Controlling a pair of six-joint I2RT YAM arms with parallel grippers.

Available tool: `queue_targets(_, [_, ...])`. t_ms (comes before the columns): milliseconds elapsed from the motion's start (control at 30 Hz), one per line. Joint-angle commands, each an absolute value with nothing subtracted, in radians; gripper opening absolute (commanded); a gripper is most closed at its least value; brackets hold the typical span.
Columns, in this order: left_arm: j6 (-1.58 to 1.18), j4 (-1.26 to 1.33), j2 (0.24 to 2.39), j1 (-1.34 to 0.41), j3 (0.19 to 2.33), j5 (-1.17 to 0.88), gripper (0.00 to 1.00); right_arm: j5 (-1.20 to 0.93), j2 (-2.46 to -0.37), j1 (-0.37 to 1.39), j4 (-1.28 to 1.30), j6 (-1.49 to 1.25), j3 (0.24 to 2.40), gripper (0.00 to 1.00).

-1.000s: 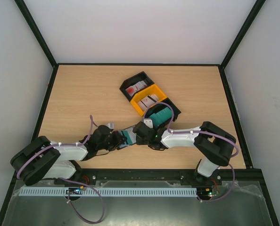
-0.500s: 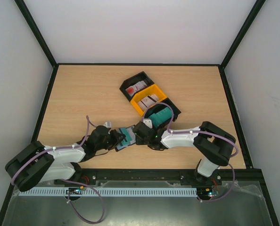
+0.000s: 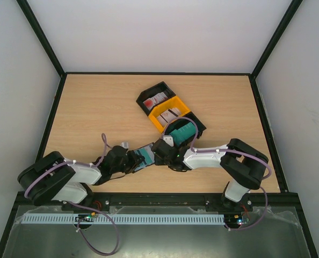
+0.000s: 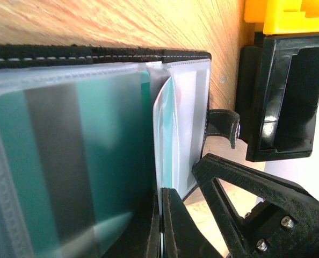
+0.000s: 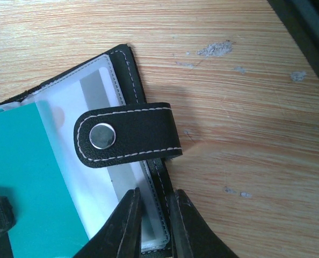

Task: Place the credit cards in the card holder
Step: Insert the credit card into the card holder.

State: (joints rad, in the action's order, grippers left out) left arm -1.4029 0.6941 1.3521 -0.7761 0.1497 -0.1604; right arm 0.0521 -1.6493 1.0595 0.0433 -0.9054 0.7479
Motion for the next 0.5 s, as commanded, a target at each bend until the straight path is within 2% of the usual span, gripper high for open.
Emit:
queue_targets(0, [-1.408, 0.694, 1.405, -0.782, 0.144, -0.165, 0.03, -0.032, -1.714, 1.066, 0.049, -0.917, 0.715, 0.14])
queue_targets(467, [-1.378, 0.745, 1.515, -0.784, 0.171, -0.187, 0.09, -0.038, -1.708, 1.067, 0.038, -0.918, 0.707, 0.13])
